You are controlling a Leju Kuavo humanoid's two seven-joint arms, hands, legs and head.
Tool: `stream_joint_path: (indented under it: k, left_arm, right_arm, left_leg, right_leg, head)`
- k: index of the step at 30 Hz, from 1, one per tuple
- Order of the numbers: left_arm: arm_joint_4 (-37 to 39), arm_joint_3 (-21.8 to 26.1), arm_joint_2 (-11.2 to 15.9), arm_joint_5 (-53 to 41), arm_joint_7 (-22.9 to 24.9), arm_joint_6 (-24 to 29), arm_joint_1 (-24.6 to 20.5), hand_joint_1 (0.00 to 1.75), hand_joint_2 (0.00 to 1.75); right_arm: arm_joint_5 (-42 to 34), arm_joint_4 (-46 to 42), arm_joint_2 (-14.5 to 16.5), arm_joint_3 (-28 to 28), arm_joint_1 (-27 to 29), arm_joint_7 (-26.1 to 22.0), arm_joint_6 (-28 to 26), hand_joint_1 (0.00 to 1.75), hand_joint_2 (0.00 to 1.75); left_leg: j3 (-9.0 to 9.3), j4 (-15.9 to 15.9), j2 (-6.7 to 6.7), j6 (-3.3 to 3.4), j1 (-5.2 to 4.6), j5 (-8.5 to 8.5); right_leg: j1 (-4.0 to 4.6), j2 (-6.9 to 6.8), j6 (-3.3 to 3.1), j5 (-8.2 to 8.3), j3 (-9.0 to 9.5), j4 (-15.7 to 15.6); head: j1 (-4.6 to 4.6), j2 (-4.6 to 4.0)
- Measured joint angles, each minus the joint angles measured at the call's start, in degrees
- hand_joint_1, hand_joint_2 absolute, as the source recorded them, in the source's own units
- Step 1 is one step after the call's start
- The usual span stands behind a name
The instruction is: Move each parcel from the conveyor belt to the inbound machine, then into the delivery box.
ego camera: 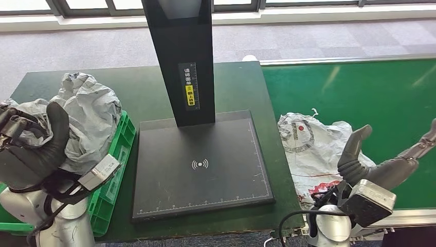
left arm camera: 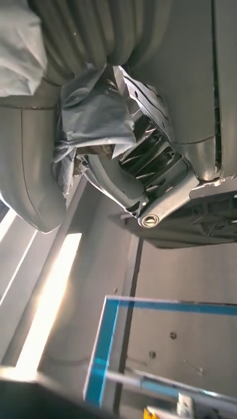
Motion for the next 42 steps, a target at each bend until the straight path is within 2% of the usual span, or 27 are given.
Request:
stream_joint_path:
  k: [1,3,4,5,7,8,12,17,21,26,30,34,37,40,42]
  left_arm:
    - [0.76,0.89,-0.09,-1.14,0.78,-0.01,-0.25,1.75,1.75]
    - [4.8,1.81,-0.28,-5.65,4.44,-0.07,-1.05,1.57,1.75]
    - [8.06,2.06,-0.4,-8.46,6.95,-0.1,-1.76,1.29,1.75]
    - [11.75,2.35,-0.51,-11.05,9.44,-0.14,-2.55,0.86,1.75]
    - [18.47,3.08,-0.63,-13.92,12.85,-0.18,-3.91,0.16,1.75]
    - [21.32,3.42,-0.64,-14.33,13.69,-0.18,-4.51,0.0,1.75]
    - [30.08,4.59,-0.65,-14.18,14.64,-0.16,-6.42,0.0,1.75]
    - [35.64,5.57,-0.63,-13.89,14.83,-0.13,-6.79,0.0,1.75]
    - [37.7,6.29,-0.64,-13.8,14.86,-0.1,-7.12,0.0,0.0]
    - [37.98,7.83,-1.03,-11.5,12.05,-0.05,-7.26,0.0,0.0]
    - [34.1,9.79,-1.91,-6.23,7.27,0.0,-6.87,0.0,0.0]
    - [31.25,10.76,-2.19,-4.0,5.72,-0.01,-6.44,0.0,0.0]
    - [28.7,11.3,-2.21,0.36,2.71,-0.01,-5.97,0.0,0.0]
    - [27.54,11.29,-2.22,11.39,-3.69,-0.01,-5.53,0.0,0.0]
    - [27.71,10.92,-2.21,16.94,-6.6,-0.01,-5.3,0.0,0.0]
  right_arm:
    - [0.02,0.0,0.0,-0.08,0.02,-0.01,0.0,0.0,1.75]
    - [0.03,-0.01,0.0,-0.37,0.09,-0.01,-0.01,0.0,1.75]
    - [0.05,-0.02,0.0,-0.51,0.12,-0.01,-0.01,0.0,1.75]
    - [0.07,-0.02,0.0,-0.6,0.14,-0.01,-0.02,0.0,1.75]
    - [0.13,-0.02,0.0,-0.63,0.15,-0.01,-0.02,0.0,1.75]
    - [0.16,-0.02,0.0,-0.66,0.16,-0.01,-0.03,0.0,1.75]
    - [0.43,-0.02,0.0,-0.76,0.17,-0.01,-0.03,0.0,1.75]
    - [0.86,-0.02,0.0,-0.78,0.17,-0.01,-0.02,0.0,1.75]
    - [1.05,0.01,0.0,-0.78,0.15,-0.01,-0.02,0.0,1.75]
    - [2.69,1.07,0.0,-1.12,0.03,0.04,-0.02,0.0,1.75]
    - [10.36,5.54,-0.07,-4.86,-0.03,1.68,0.04,0.0,1.75]
    - [16.55,9.36,-0.09,-8.81,-0.23,3.74,0.07,0.0,1.75]
    - [28.07,13.63,-0.08,-12.44,-1.72,9.12,0.07,0.0,1.75]
    - [44.01,17.84,0.08,-17.73,-3.89,18.43,0.07,0.0,1.75]
    - [49.63,19.93,0.28,-20.72,-5.01,21.89,0.07,0.0,1.75]
  left_leg:
    - [0.01,0.0,0.0,0.0,-0.01,0.0]
    - [0.04,0.0,-0.06,0.02,-0.03,0.01]
    - [0.04,0.01,-0.11,0.04,-0.04,0.02]
    - [0.03,0.01,-0.13,0.05,-0.04,0.03]
    - [0.03,0.01,-0.07,0.04,-0.04,0.05]
    - [0.03,0.01,-0.01,0.03,-0.04,0.06]
    - [0.03,0.01,0.03,0.03,-0.04,0.06]
    - [0.0,0.01,0.03,0.02,-0.03,0.05]
    - [-0.02,0.0,0.03,0.02,-0.03,0.05]
    - [-0.03,0.0,0.02,0.02,-0.02,0.05]
    - [-0.05,0.0,-0.04,0.02,0.0,0.06]
    - [-0.12,0.0,-0.21,0.03,0.0,0.06]
    - [-0.13,0.0,-0.2,0.03,0.01,0.06]
    - [-0.13,0.01,-0.25,0.04,0.0,0.07]
    - [-0.14,0.01,-0.27,0.04,0.0,0.08]
  right_leg:
    - [-0.01,0.0,0.0,0.0,-0.01,-0.01]
    - [-0.03,-0.06,0.01,0.0,0.02,-0.03]
    - [-0.03,-0.11,0.01,0.0,0.06,-0.04]
    - [-0.03,-0.14,0.01,0.02,0.08,-0.03]
    - [-0.04,-0.07,0.0,0.08,0.06,-0.03]
    - [-0.04,-0.01,0.0,0.11,0.04,-0.03]
    - [-0.04,0.04,0.0,0.14,0.03,-0.03]
    - [-0.02,0.04,-0.01,0.12,-0.01,-0.02]
    - [-0.02,0.04,-0.01,0.11,-0.02,-0.02]
    - [-0.02,0.03,-0.01,0.11,0.0,-0.02]
    - [-0.02,-0.03,-0.01,0.11,0.04,-0.01]
    - [0.0,-0.17,0.0,0.1,0.07,-0.01]
    - [0.0,-0.18,0.0,0.1,0.05,-0.01]
    - [-0.01,-0.23,0.0,0.1,0.05,-0.02]
    - [-0.01,-0.26,0.0,0.1,0.06,-0.02]
  head:
    - [-0.01,0.0]
    - [-0.02,0.0]
    - [-0.02,0.0]
    - [-0.02,0.0]
    - [-0.02,0.0]
    - [-0.02,0.0]
    - [-0.02,0.0]
    - [-0.02,0.0]
    - [-0.02,0.0]
    - [-0.02,0.0]
    - [-0.01,0.0]
    - [0.0,0.0]
    - [0.0,0.0]
    - [0.0,0.0]
    - [0.0,0.0]
